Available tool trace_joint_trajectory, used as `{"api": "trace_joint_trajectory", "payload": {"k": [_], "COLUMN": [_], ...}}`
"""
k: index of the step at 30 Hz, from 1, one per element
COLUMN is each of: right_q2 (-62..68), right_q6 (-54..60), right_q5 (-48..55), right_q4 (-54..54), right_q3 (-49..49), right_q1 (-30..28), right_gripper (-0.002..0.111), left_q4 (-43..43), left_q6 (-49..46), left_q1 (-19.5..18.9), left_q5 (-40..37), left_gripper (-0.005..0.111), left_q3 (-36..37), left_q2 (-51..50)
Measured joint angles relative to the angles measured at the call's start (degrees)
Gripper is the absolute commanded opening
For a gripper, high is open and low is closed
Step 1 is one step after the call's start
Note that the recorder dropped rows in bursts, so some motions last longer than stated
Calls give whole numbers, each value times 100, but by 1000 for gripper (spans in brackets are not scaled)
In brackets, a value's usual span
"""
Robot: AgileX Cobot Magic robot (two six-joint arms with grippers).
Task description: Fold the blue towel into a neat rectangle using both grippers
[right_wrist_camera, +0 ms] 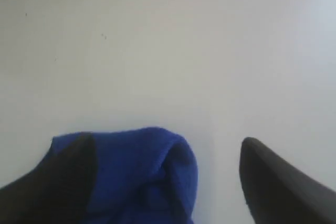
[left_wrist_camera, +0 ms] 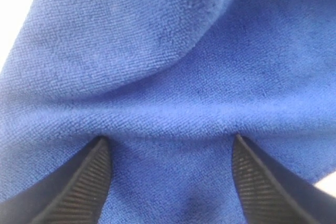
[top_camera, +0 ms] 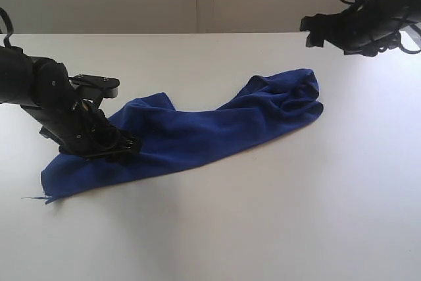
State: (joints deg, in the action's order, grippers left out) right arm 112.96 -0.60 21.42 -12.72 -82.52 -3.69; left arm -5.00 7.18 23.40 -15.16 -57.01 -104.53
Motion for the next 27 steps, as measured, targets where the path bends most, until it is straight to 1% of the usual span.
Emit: {"api": "trace_joint_trajectory", "payload": {"k": [4, 6, 8, 15, 18, 22, 27], "right_q2": [-64, -53, -34, 215, 411, 698, 765], "right_q6": [546, 857, 1053, 1338, 1848, 2043, 2067], "right_q5": [1150, 1776, 2104, 2204, 2204, 2026, 1734], "right_q4": [0, 15, 15, 5, 32, 473, 751], "right_q3": [-20, -20, -20, -20, -20, -20, -20], "right_q1": [60, 165, 278, 753, 963, 994, 994], "right_gripper": [64, 64, 64, 64, 63, 55, 55], "left_q4": [0, 0, 0, 0, 0, 0, 0], "left_q6": [0, 0, 0, 0, 0, 0, 0], "left_q1": [0, 0, 0, 0, 0, 0, 0], "left_q5": [0, 0, 10, 36, 36, 36, 36], "left_gripper": [70, 70, 70, 70, 70, 70, 70], "left_q3": [0, 0, 0, 0, 0, 0, 0], "left_q2": [0, 0, 0, 0, 0, 0, 0]}}
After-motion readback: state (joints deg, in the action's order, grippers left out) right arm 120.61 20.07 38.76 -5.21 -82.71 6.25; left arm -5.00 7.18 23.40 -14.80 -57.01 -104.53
